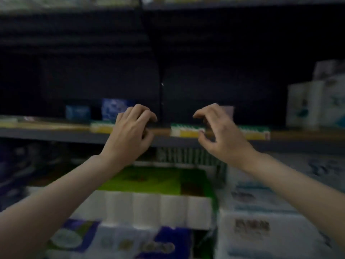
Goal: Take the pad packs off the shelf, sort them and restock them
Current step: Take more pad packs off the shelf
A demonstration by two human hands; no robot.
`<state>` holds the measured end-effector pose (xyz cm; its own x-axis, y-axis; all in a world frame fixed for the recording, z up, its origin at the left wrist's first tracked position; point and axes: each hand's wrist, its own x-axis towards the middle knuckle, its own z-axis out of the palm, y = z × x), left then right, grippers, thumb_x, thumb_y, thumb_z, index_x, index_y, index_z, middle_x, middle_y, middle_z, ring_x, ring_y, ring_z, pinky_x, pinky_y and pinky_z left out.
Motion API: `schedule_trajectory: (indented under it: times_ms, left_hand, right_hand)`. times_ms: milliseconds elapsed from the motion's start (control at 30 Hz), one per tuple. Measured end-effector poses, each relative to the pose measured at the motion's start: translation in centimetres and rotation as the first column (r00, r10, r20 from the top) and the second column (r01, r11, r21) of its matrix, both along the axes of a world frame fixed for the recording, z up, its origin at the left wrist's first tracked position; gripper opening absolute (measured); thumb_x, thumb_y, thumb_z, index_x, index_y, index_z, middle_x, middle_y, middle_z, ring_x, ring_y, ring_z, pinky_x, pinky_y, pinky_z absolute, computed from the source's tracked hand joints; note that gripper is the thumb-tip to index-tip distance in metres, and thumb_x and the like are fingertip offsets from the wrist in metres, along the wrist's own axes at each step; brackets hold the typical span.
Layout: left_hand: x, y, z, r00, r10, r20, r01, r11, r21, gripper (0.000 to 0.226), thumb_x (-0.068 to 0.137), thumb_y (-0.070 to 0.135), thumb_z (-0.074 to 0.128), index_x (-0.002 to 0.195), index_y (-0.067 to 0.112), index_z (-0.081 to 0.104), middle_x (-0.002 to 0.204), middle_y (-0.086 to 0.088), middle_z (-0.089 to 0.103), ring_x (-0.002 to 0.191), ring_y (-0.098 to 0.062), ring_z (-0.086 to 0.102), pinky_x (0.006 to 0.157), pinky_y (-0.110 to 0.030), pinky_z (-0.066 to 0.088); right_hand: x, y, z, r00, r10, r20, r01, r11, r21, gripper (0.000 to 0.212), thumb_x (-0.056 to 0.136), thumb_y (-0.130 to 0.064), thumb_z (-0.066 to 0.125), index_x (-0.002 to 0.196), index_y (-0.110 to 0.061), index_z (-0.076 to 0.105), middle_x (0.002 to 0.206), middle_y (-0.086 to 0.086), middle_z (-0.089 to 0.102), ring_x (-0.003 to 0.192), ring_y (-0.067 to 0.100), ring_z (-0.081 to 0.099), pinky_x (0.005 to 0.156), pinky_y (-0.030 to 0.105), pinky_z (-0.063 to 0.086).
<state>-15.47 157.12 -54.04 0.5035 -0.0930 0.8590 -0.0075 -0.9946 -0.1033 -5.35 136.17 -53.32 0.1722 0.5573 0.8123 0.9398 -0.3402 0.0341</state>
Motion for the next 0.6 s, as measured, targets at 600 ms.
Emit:
schedule_trajectory:
  times_ms: [600]
  left_hand:
    - [-0.2,26.1,6.7,0.942,0.324,-0.09,-0.331,0.848,-0.413,0.033,0.093,0.024,0.052,0.124,0.019,0.042,0.12,0.0,0.046,0.109,-0.021,0.05,0.095,-0.037,0.032]
  right_hand:
    - [6.5,32.3,9.3,0.951,-0.25,-0.184,0.127,0.854,-0.504,0.076,0.091,-0.029,0.055,0.149,-0.016,0.009,0.155,0.003,0.013,0.139,0.026,0.02,0.11,0.039,0.023]
